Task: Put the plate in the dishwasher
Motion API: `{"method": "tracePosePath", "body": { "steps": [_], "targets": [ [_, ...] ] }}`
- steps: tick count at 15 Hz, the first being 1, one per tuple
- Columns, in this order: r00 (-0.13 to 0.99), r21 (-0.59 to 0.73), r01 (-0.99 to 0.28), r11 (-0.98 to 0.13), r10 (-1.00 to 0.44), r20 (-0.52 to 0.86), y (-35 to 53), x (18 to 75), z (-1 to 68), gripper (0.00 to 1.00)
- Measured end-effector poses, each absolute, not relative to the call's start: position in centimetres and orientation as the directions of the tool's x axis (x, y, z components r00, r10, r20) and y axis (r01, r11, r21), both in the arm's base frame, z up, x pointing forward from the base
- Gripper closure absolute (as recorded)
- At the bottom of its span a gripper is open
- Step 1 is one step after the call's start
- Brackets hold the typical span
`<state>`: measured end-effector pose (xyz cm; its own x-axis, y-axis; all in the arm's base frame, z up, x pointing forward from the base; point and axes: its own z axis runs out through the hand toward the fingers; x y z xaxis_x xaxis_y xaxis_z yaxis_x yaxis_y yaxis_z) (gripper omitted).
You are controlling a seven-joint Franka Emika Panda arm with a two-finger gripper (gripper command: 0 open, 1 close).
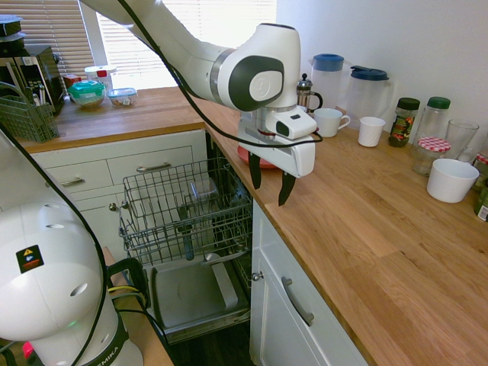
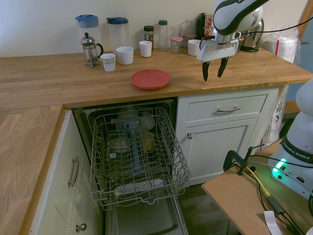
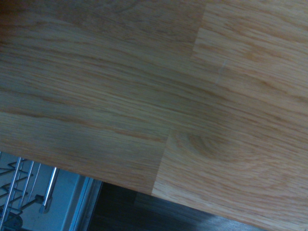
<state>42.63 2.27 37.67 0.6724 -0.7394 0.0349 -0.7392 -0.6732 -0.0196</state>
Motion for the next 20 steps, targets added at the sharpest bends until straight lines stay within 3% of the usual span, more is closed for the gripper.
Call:
{"method": "tracePosePath", "body": {
  "steps": [5,10,15,20],
  "targets": [
    [0.673,-0.069,-0.732,-0.678,-0.735,0.079,3.2,43.5,38.7,0.00],
    [0.715,-0.179,-0.670,-0.721,-0.691,0.106,7.8,48.0,42.9,0.00],
    [0.783,-0.230,-0.599,-0.767,-0.621,0.031,11.0,54.7,40.9,0.00],
    [0.768,-0.277,-0.629,-0.727,-0.637,-0.072,11.7,59.2,38.7,0.00]
  ]
}}
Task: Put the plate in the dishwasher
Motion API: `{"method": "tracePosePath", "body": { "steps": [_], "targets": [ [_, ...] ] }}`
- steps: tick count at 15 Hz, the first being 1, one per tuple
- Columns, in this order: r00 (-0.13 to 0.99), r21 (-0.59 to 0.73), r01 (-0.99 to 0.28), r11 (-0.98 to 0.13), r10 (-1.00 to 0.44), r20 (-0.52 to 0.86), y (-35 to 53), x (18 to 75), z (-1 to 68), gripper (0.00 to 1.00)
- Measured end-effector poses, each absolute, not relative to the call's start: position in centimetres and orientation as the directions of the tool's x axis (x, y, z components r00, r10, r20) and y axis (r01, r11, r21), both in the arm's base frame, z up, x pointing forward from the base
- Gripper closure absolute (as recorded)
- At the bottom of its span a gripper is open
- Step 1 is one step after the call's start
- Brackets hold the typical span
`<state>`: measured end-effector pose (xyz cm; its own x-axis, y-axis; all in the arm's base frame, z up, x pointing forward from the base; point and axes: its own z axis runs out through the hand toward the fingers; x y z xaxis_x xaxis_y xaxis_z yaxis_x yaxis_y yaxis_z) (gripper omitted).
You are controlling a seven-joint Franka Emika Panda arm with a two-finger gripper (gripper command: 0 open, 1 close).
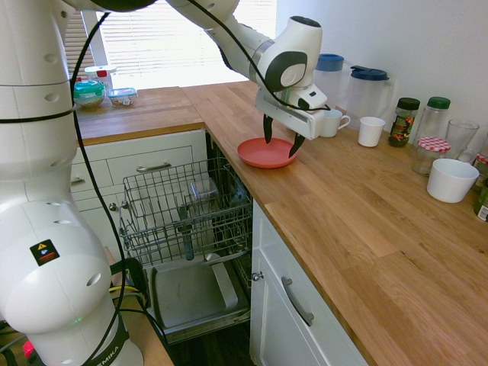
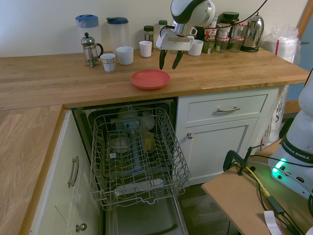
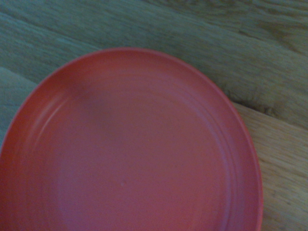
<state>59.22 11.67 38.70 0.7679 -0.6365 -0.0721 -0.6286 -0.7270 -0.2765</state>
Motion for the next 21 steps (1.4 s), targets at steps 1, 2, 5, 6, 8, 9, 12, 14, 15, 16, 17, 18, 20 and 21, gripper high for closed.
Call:
{"method": "tracePosePath", "body": {
  "steps": [1,2,5,6,8,9,12,14,15,16,17,18,20,21],
  "targets": [
    [0.761,-0.278,-0.639,-0.717,-0.643,-0.089,11.4,59.7,38.5,0.00],
    [0.754,-0.278,-0.647,-0.710,-0.649,-0.100,11.1,60.0,38.2,0.00],
    [0.742,-0.269,-0.664,-0.697,-0.659,-0.124,10.5,60.8,36.7,0.00],
    [0.740,-0.265,-0.668,-0.696,-0.660,-0.131,10.4,61.0,36.2,0.00],
    [0.737,-0.259,-0.672,-0.694,-0.661,-0.142,10.2,61.4,35.4,0.00],
    [0.737,-0.257,-0.672,-0.694,-0.660,-0.146,10.2,61.6,35.1,0.00],
    [0.737,-0.256,-0.673,-0.693,-0.658,-0.156,10.4,62.1,34.7,1.00],
    [0.737,-0.260,-0.674,-0.692,-0.656,-0.163,10.4,62.3,34.4,1.00],
    [0.739,-0.262,-0.671,-0.693,-0.653,-0.166,10.4,62.3,34.3,1.00],
    [0.741,-0.265,-0.669,-0.694,-0.650,-0.169,10.5,62.3,34.2,1.00],
    [0.742,-0.267,-0.669,-0.694,-0.649,-0.172,10.5,62.3,34.2,1.00],
    [0.742,-0.267,-0.668,-0.694,-0.647,-0.174,10.5,62.3,34.1,1.00],
    [0.742,-0.267,-0.669,-0.694,-0.646,-0.178,10.6,62.3,34.1,1.00],
    [0.742,-0.267,-0.669,-0.694,-0.646,-0.180,10.6,62.3,34.0,1.00]
  ]
}}
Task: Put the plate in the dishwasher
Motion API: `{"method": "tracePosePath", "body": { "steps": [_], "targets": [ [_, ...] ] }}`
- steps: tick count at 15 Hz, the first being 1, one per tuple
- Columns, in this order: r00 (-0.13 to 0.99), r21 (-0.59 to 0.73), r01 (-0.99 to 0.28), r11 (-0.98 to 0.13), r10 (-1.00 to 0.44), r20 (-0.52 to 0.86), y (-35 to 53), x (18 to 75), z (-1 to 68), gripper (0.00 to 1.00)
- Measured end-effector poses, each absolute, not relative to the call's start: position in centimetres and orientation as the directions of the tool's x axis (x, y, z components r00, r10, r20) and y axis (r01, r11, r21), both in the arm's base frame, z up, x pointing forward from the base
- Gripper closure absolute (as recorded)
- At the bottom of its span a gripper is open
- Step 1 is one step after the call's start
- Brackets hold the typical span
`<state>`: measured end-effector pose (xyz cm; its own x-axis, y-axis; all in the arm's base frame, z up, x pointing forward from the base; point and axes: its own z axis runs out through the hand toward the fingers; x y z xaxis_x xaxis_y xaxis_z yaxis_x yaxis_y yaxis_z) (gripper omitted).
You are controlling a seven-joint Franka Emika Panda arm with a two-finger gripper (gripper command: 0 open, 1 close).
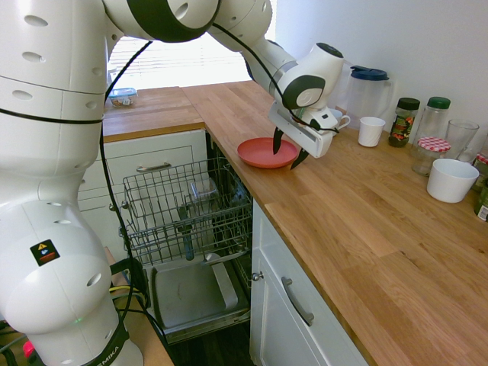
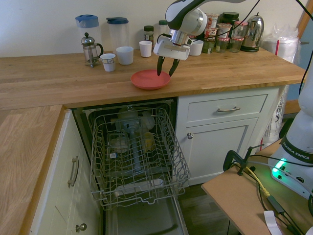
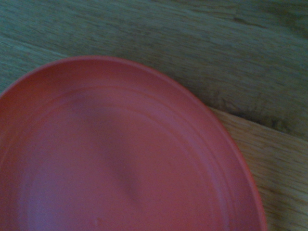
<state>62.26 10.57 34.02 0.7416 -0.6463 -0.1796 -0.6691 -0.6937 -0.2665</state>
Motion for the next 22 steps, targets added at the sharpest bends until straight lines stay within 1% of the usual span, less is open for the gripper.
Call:
{"method": "tracePosePath", "body": {
  "steps": [11,16,19,22],
  "targets": [
    [0.733,-0.269,-0.680,-0.682,-0.647,-0.210,10.1,62.4,32.5,1.00],
    [0.731,-0.278,-0.681,-0.677,-0.650,-0.208,10.1,62.6,32.8,1.00],
    [0.749,-0.274,-0.660,-0.700,-0.641,-0.168,9.9,62.7,34.1,1.00],
    [0.769,-0.284,-0.630,-0.723,-0.631,-0.101,10.2,62.3,38.0,1.00]
  ]
}}
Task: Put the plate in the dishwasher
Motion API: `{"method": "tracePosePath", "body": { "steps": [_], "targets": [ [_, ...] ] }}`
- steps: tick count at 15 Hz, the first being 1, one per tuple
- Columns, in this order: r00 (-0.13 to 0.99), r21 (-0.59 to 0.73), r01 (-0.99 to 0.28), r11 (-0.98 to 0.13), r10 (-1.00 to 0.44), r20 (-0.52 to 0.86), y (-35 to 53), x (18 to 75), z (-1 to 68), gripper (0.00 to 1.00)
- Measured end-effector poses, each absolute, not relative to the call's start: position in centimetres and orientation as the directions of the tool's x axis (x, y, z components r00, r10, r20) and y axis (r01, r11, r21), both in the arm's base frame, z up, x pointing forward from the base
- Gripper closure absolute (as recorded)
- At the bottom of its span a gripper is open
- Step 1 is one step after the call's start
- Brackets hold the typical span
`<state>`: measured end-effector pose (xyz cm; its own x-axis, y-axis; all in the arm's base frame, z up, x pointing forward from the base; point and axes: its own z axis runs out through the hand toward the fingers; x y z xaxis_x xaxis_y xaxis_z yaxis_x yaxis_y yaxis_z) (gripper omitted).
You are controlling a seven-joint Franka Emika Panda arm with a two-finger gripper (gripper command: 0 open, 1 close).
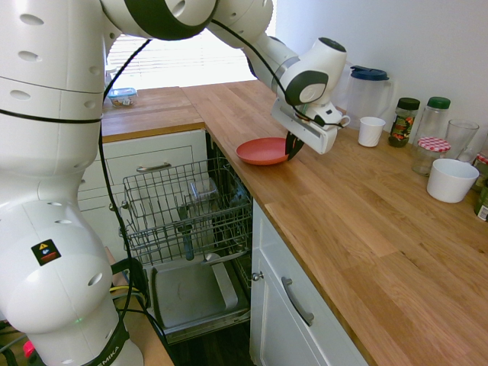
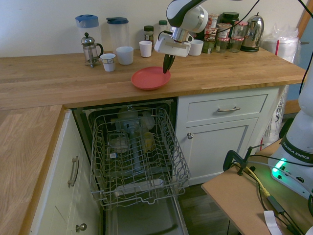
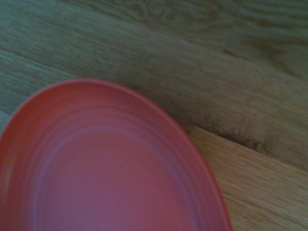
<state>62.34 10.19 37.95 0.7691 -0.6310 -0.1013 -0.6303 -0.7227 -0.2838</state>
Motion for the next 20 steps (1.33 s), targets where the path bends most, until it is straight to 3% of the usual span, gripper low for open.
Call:
{"method": "tracePosePath", "body": {
  "steps": [4,9,14,17,20],
  "targets": [
    [0.808,-0.266,-0.565,-0.781,-0.589,0.015,13.3,60.8,44.0,1.00],
    [0.831,-0.103,-0.466,-0.879,-0.474,0.290,23.0,56.0,49.2,1.00],
    [0.801,0.099,-0.436,-0.895,-0.335,0.495,30.6,50.1,47.7,1.00],
    [0.769,0.122,-0.472,-0.873,-0.339,0.542,31.8,48.9,46.9,1.00],
    [0.760,0.166,-0.418,-0.893,-0.244,0.603,33.3,48.1,46.7,1.00]
  ]
}}
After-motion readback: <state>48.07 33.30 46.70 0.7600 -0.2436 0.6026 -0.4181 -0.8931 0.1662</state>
